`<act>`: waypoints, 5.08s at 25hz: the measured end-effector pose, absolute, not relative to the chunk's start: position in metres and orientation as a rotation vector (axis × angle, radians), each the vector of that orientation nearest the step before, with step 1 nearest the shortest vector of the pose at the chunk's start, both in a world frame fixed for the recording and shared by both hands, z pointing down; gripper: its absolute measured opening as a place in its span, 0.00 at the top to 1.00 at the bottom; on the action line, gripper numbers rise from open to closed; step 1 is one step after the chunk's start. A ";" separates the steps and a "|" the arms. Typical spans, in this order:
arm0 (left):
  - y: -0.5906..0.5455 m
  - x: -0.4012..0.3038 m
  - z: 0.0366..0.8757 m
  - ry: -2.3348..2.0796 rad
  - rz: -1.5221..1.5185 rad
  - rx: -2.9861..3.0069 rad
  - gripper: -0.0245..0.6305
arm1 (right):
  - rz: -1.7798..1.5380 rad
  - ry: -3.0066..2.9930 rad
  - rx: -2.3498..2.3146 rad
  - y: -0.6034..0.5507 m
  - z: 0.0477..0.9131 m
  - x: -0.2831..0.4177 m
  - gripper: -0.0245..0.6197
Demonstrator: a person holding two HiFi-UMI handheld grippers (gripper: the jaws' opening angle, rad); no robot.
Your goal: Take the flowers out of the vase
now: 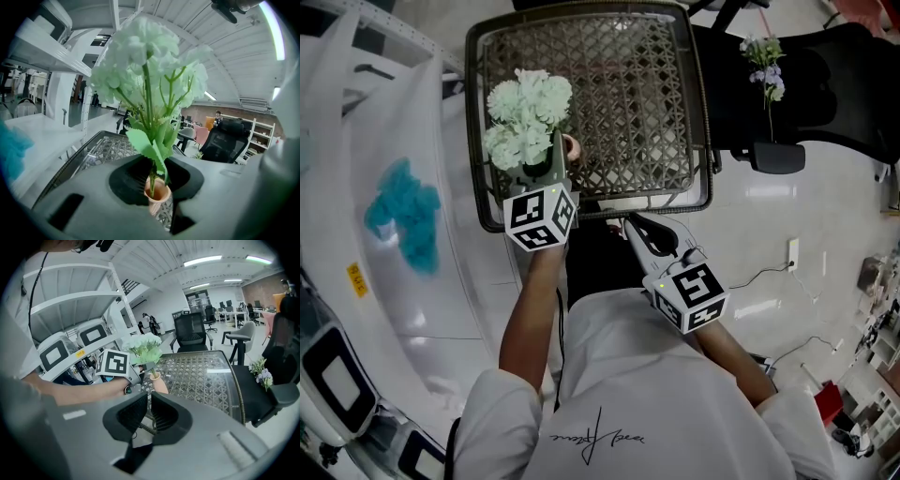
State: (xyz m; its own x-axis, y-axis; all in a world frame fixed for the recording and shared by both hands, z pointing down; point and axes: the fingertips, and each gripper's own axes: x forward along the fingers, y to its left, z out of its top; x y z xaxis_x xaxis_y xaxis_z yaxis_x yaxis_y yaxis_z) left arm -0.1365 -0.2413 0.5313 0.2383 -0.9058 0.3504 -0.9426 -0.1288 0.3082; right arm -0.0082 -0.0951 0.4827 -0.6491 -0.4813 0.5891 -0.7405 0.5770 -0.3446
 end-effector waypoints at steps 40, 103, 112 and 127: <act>-0.223 -0.140 0.481 -1.759 0.071 2.063 0.86 | 0.723 -2.546 1.032 -0.107 0.440 -0.006 0.95; -0.154 -0.135 0.420 -1.773 0.040 2.091 0.86 | 0.616 -2.695 1.043 -0.098 0.387 -0.013 0.95; -0.134 -0.122 0.422 -1.735 0.053 2.117 0.86 | 0.595 -2.701 1.025 -0.086 0.383 -0.016 0.95; -0.104 -0.115 0.426 -1.710 0.072 2.130 0.86 | 0.550 -2.698 0.971 -0.073 0.388 -0.023 0.95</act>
